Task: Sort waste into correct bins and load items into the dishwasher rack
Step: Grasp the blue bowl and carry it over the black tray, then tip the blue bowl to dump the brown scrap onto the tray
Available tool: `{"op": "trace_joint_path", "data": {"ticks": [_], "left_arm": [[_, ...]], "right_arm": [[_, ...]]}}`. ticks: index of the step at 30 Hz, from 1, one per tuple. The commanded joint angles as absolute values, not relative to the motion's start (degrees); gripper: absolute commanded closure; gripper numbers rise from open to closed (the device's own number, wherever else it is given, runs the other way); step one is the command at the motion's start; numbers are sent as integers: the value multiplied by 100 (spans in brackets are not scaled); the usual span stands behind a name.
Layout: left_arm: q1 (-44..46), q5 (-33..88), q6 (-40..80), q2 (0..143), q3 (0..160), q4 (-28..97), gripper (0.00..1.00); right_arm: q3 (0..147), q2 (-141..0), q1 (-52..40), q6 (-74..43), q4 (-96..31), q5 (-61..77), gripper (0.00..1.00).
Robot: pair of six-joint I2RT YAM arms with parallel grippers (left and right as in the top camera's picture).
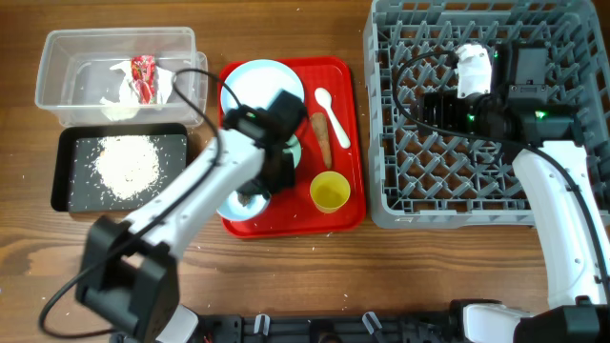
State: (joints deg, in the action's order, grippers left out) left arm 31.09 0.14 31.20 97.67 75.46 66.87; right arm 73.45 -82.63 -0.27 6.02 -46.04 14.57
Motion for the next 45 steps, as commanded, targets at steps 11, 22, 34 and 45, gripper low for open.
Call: {"op": "trace_joint_path", "data": {"ticks": [11, 22, 34, 45], "left_arm": [[-1258, 3035, 574, 9166, 7780, 6125, 96], [-3859, 5863, -753, 9961, 7752, 6106, 96], [-4932, 8573, -858, 10932, 7747, 6361, 96], [-5043, 8927, 14, 10940, 7747, 6237, 96]], "right_arm": [[7450, -8307, -25, 539, -4574, 1538, 0], [7450, -8307, -25, 285, -4571, 1555, 0], [7450, -8307, -25, 283, -4576, 1553, 0], [7450, -8307, -25, 283, -4574, 1553, 0]]}}
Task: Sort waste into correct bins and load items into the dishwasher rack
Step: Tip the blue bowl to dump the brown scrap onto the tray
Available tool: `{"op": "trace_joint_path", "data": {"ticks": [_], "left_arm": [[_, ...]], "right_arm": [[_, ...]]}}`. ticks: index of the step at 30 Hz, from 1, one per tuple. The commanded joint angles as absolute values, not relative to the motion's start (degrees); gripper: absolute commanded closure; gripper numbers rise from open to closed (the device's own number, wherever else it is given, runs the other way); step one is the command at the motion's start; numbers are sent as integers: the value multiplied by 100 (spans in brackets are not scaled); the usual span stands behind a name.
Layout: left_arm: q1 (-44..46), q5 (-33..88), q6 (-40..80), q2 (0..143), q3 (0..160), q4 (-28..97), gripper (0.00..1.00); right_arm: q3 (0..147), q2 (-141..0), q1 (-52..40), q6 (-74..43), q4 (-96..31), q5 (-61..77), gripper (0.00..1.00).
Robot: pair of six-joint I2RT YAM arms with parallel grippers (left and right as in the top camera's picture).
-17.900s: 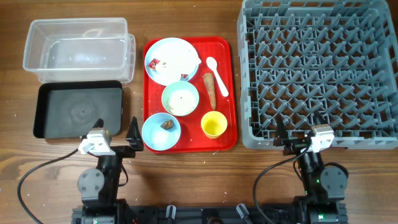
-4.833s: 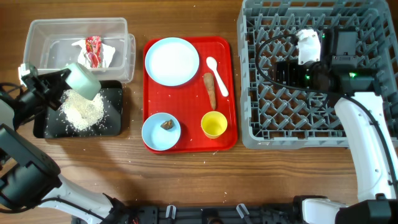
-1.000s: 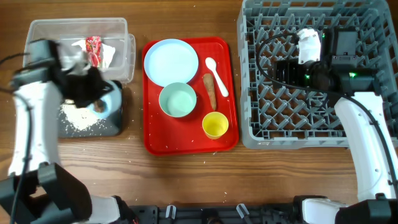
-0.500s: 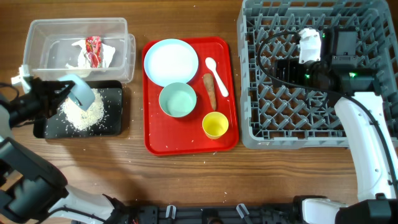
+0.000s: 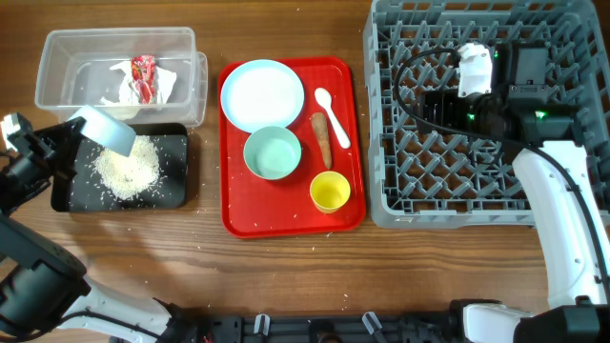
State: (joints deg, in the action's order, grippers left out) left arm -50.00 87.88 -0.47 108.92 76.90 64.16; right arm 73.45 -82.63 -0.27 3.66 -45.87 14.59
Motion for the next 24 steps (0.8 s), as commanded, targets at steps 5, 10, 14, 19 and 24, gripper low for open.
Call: {"op": "trace_joint_path", "data": {"ticks": [5, 10, 14, 19, 24], "left_arm": [[-5043, 8678, 121, 10943, 7747, 6112, 96], [-5063, 8995, 475, 10943, 7747, 6388, 96], [-4890, 9035, 242, 10831, 7749, 6530, 96], [-3656, 7911, -1144, 10016, 7749, 7290, 96], [-1907, 5616, -801, 9835, 7747, 7284, 96]], "right_arm": [[7450, -8307, -25, 283, -4587, 1555, 0], [7450, -8307, -25, 281, -4584, 1555, 0], [7450, -8307, -25, 279, -4587, 1555, 0], [7450, -8307, -25, 237, -4567, 1555, 0], [7450, -8307, -25, 237, -4482, 1553, 0]]}}
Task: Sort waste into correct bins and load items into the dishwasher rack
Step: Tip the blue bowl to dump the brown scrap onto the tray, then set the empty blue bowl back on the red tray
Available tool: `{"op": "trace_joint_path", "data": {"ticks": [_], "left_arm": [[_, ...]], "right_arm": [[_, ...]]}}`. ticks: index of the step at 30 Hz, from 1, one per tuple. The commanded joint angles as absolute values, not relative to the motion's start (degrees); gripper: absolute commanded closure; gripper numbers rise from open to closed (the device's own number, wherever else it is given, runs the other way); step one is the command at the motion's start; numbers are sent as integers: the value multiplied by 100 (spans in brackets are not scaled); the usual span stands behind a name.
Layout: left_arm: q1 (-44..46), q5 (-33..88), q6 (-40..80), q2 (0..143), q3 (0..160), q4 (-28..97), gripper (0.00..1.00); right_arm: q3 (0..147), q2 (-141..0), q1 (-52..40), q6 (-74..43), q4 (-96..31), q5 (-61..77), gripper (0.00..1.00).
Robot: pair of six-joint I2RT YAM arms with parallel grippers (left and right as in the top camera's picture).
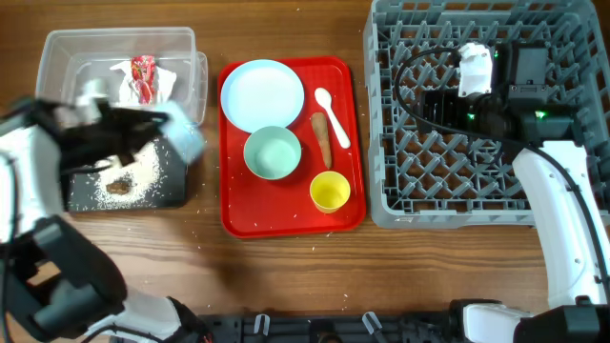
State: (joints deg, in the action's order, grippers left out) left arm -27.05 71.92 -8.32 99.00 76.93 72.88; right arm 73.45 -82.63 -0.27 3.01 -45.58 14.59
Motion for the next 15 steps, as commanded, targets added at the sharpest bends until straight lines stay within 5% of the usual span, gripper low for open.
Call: {"op": "trace_joint_path", "data": {"ticks": [1, 8, 15], "left_arm": [[-1461, 5247, -646, 9835, 7747, 7273, 96], [799, 1922, 1302, 9835, 7747, 7242, 96], [2381, 1116, 1986, 9837, 7682, 6823, 96]], "right_arm": [[7450, -8307, -25, 235, -4458, 1555, 0], [7450, -8307, -25, 237, -4423, 1553, 0], [7450, -8307, -25, 237, -4353, 1553, 0]]}}
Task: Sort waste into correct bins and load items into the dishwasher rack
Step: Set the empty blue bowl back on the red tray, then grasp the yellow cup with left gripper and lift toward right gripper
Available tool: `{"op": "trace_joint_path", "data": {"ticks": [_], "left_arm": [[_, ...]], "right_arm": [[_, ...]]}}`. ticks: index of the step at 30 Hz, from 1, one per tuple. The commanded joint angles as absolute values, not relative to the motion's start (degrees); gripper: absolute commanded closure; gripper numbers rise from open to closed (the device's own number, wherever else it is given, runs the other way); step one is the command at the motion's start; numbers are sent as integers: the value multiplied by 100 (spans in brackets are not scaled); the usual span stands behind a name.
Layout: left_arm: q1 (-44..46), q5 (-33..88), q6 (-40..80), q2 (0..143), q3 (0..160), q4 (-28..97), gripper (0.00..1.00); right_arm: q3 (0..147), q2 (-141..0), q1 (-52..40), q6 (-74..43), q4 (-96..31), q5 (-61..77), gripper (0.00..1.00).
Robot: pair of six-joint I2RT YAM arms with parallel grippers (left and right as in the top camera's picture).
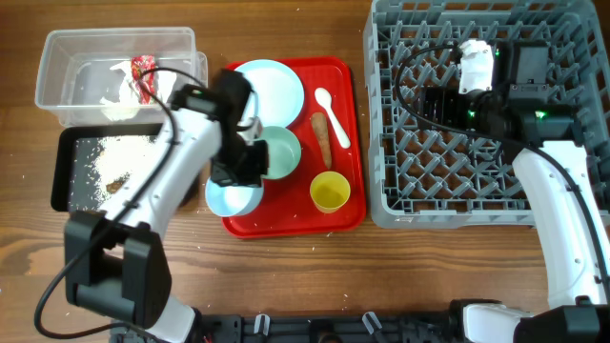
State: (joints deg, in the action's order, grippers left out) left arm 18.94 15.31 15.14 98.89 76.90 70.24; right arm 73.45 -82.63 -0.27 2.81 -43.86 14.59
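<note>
My left gripper (240,170) is shut on the rim of a light blue bowl (232,198), which sits at the front left edge of the red tray (286,221). On the tray are a teal bowl (278,152), a white plate (265,88), a white spoon (333,116), a carrot piece (322,139) and a yellow cup (330,191). The black tray (76,195) holds rice and a small brown scrap (119,181). My right gripper (431,103) rests over the grey dishwasher rack (477,205); its fingers are too dark to read.
A clear bin (57,71) at the back left holds a red wrapper (141,69) and crumpled white paper. Rice grains are scattered on the wooden table around the black tray. My left arm crosses over the black tray's right side.
My left gripper, with the light blue bowl, has moved from above the black tray back right to the red tray's front left edge. The right arm has not moved.
My left gripper first stood at the light blue bowl on the red tray's front left. Then it held the bowl tilted over the black tray, where a brown scrap afterwards lay on the rice. Now the bowl is back at the red tray.
</note>
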Motion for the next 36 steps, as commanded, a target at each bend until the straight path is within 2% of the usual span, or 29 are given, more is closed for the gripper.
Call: {"op": "trace_joint_path", "data": {"ticks": [1, 5, 9, 12, 13, 17, 20, 21, 24, 32, 34, 36], "left_arm": [[2615, 1074, 2069, 9843, 7618, 6702, 96], [3264, 569, 2630, 9852, 7164, 6160, 96], [3439, 180, 2993, 9863, 6882, 6034, 94], [3439, 183, 2989, 9863, 6882, 5833, 59], [3439, 180, 2985, 9863, 6884, 5690, 51], [3317, 193, 2832, 9850, 7328, 5419, 48], [3286, 497, 2318, 9813, 7828, 5465, 46], [3308, 777, 2023, 9813, 7876, 5457, 42], [3448, 1264, 1433, 9830, 7863, 5535, 42], [3754, 1170, 1393, 10462, 7570, 5524, 42], [3750, 1170, 1393, 10586, 7570, 5474, 52], [3750, 1173, 1396, 10589, 7570, 5411, 72]], "right_arm": [[7450, -8307, -25, 235, -4355, 1553, 0], [7450, -8307, -25, 237, -4348, 1553, 0], [7450, -8307, -25, 237, -4355, 1553, 1], [7450, -8307, -25, 237, -4357, 1555, 0], [7450, -8307, -25, 237, -4355, 1555, 0], [7450, -8307, -25, 235, -4355, 1555, 0], [7450, -8307, -25, 237, -4355, 1553, 0], [7450, -8307, -25, 235, -4357, 1553, 0], [7450, -8307, -25, 239, -4333, 1553, 0], [7450, -8307, -25, 233, -4331, 1555, 0], [7450, -8307, -25, 209, -4338, 1555, 0], [7450, -8307, -25, 132, -4342, 1555, 0]]}}
